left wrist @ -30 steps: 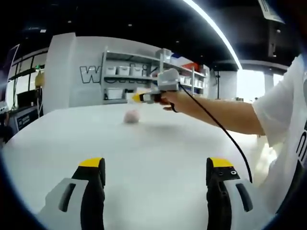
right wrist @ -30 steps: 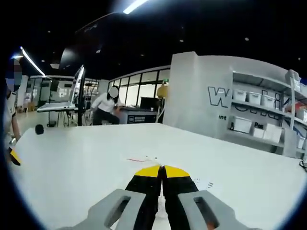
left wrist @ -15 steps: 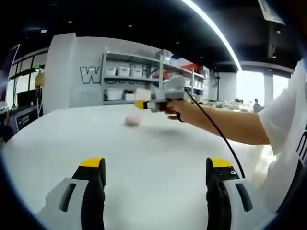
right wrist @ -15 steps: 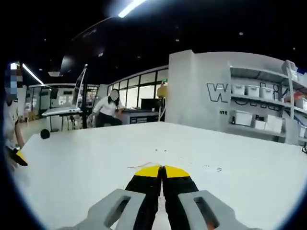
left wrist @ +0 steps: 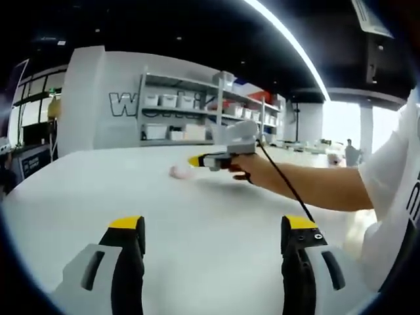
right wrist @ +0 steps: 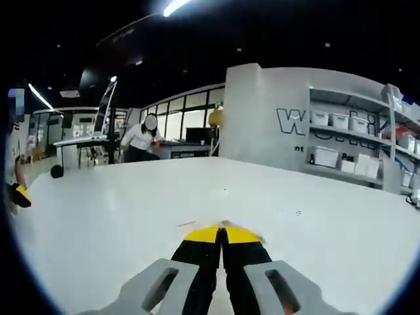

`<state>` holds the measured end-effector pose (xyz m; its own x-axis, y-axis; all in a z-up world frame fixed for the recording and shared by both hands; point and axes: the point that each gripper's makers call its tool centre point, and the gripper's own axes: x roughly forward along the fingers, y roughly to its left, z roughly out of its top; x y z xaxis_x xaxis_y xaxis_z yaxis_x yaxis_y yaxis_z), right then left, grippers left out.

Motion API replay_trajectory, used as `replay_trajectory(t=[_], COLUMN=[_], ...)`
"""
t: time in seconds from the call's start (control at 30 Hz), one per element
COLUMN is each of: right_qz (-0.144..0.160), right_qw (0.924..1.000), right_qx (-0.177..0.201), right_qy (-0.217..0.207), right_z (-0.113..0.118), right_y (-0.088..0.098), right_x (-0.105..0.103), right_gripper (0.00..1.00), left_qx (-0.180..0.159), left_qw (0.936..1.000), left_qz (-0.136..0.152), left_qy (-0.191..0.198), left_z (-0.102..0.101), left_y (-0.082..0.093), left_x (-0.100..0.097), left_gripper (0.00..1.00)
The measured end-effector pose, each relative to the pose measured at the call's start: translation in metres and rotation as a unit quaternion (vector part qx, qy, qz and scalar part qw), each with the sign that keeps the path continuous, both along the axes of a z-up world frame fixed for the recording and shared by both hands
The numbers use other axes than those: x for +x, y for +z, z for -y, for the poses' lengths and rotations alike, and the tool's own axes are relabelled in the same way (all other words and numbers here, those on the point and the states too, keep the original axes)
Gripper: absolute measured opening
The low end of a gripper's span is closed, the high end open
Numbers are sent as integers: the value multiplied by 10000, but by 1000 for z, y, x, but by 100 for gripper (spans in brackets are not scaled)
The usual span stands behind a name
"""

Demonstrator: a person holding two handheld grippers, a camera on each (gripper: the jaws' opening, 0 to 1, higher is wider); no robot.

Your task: Open the resealable bag by pulling the two sides of the seal apart until the entire bag opening is separated and visibly accessible.

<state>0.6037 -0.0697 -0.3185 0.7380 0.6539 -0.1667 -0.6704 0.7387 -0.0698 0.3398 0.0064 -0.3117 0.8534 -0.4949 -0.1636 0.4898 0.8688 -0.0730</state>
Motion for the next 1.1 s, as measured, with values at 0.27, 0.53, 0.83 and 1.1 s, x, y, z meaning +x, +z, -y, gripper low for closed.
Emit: replay_trajectory(t=[0.27, 0.53, 0.83, 1.1], right_qz=[56, 30, 21, -22], right_qw=[9997, 9999, 9999, 9998], right_qx=[-245, -160, -110, 47], right_qy=[81, 32, -89, -213], right_z=[4, 13, 22, 29], right_y=[-4, -3, -5, -9], right_x=[-16, -23, -31, -31], right_gripper=[2, 2, 7, 16], left_qx=[-15, -30, -20, -20], left_qw=[10000, 10000, 9999, 9998], left_qz=[13, 6, -18, -35], left_qy=[-9, 56, 157, 181], left_z=[0, -1, -5, -5], left_y=[1, 1, 0, 0], left_x=[0, 2, 8, 9], left_gripper=[85, 84, 84, 84])
